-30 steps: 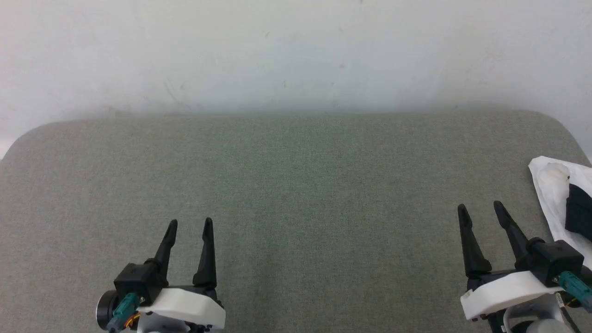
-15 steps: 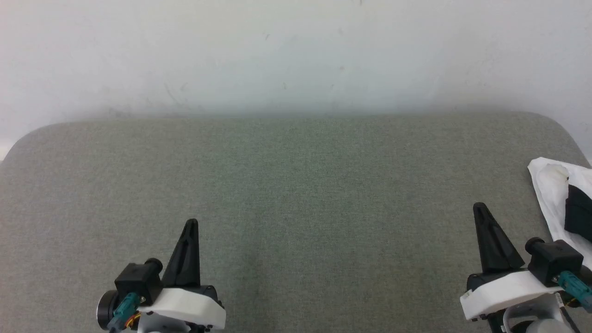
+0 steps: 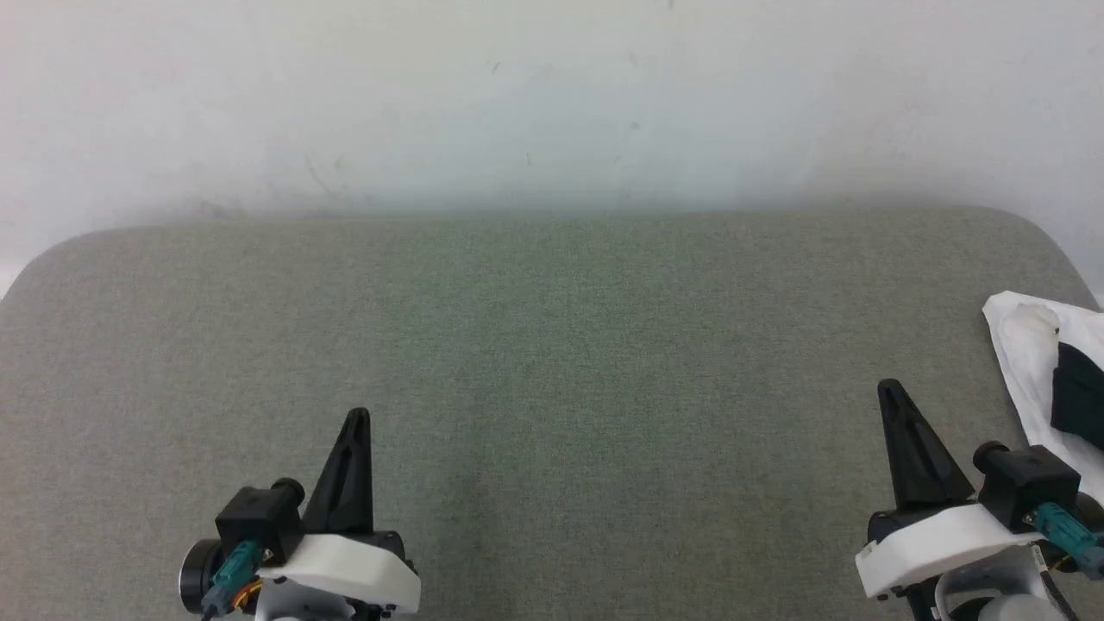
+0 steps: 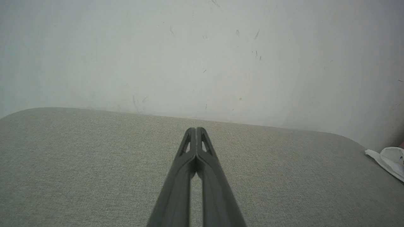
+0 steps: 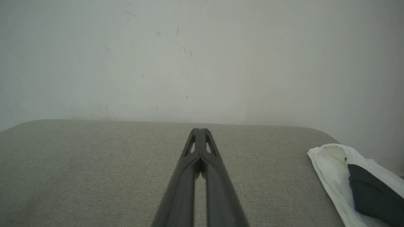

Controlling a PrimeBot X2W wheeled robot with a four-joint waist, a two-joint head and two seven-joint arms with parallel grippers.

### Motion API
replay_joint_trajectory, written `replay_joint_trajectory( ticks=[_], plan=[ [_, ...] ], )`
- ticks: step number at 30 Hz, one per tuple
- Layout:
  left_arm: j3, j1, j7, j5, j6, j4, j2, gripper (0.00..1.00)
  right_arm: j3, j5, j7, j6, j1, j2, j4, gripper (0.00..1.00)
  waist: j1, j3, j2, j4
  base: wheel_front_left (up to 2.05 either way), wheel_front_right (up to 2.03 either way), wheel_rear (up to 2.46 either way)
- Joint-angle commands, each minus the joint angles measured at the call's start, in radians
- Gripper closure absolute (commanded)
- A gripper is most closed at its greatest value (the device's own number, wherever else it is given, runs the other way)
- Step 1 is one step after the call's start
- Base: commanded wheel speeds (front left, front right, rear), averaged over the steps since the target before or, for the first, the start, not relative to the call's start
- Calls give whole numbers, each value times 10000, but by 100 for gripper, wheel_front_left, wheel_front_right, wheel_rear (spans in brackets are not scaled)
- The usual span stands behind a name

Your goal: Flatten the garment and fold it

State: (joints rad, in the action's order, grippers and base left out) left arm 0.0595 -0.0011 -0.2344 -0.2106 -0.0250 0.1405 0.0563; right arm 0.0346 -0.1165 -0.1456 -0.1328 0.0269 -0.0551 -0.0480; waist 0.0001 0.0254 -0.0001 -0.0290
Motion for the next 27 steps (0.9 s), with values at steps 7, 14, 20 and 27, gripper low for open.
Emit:
replay_joint_trajectory(
  ticks=[7, 14, 20, 27],
  plan=[
    [-69, 2, 181, 241, 38, -154, -9, 100, -19, 116, 112, 3, -40, 7, 59, 100, 0, -16, 0, 18, 0, 0, 0],
    [-104, 2, 324, 364, 52, -237, -13, 100, -41, 185, 201, 4, -56, 10, 87, 100, 0, -32, 0, 36, 0, 0, 0],
    [-133, 3, 446, 469, 64, -307, -15, 100, -59, 244, 276, 5, -68, 13, 111, 100, 0, -45, 0, 52, 0, 0, 0],
    [-168, 3, 589, 593, 78, -390, -19, 100, -81, 314, 365, 7, -84, 15, 139, 100, -1, -61, 1, 70, 0, 0, 0]
  ],
)
